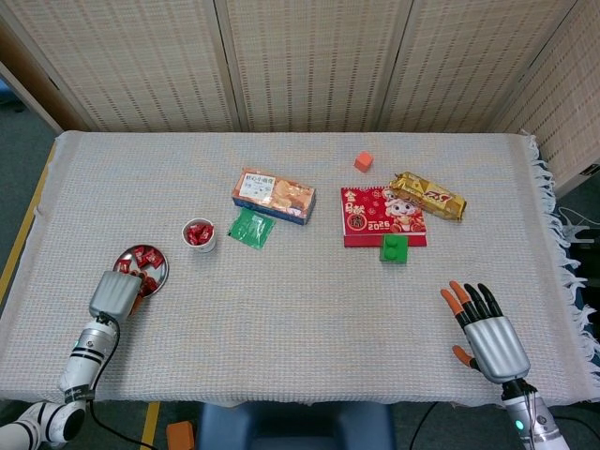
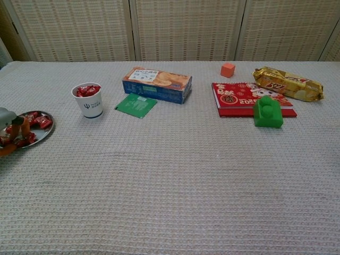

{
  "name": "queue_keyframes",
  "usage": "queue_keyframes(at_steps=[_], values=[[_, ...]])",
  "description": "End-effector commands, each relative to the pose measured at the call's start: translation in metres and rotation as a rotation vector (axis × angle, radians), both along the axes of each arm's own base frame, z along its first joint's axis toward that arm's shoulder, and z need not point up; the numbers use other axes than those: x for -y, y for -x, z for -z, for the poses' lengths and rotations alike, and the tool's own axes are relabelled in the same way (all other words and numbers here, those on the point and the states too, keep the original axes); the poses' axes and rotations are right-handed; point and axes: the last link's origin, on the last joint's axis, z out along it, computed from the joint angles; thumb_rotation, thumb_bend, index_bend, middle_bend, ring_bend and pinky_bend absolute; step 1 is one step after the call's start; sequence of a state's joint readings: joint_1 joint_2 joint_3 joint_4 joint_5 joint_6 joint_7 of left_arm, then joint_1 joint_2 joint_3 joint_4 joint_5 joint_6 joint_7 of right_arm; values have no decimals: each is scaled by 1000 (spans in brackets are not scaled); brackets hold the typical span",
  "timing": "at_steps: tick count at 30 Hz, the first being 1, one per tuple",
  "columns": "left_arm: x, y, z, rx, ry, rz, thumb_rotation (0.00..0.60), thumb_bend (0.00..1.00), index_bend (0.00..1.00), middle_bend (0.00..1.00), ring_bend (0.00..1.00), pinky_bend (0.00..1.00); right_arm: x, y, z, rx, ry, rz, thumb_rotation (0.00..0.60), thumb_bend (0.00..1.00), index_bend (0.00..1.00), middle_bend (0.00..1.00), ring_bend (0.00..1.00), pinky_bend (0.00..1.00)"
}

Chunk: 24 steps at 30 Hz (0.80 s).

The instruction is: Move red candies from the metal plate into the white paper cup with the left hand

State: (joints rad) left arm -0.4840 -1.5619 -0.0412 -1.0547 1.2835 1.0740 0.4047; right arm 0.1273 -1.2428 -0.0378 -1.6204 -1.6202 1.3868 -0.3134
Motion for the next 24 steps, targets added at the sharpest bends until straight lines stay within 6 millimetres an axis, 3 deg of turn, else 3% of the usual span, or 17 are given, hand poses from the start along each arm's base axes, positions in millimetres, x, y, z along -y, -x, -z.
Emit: queue_keyframes(at_steps=[1, 16, 19, 24], values=[[0, 0, -1, 0, -3, 2, 600, 380, 454, 511, 831, 1000, 0, 0, 0, 0, 0, 1, 600, 116, 0, 0, 0, 0], [-1, 1, -1, -6, -9, 7, 600, 379, 507, 574, 831, 1000, 0, 0, 0, -1, -2, 0, 600, 116, 0, 0, 0, 0], [-2, 3, 1, -13, -3, 1, 600, 379, 490, 546, 831, 1000, 0, 0, 0, -2, -3, 1, 600, 115, 0, 0, 0, 0], [-4, 2, 1, -14, -4, 9, 600, 380, 410, 418, 830, 1000, 0, 0, 0, -3, -1, 3, 600, 116, 0, 0, 0, 0]])
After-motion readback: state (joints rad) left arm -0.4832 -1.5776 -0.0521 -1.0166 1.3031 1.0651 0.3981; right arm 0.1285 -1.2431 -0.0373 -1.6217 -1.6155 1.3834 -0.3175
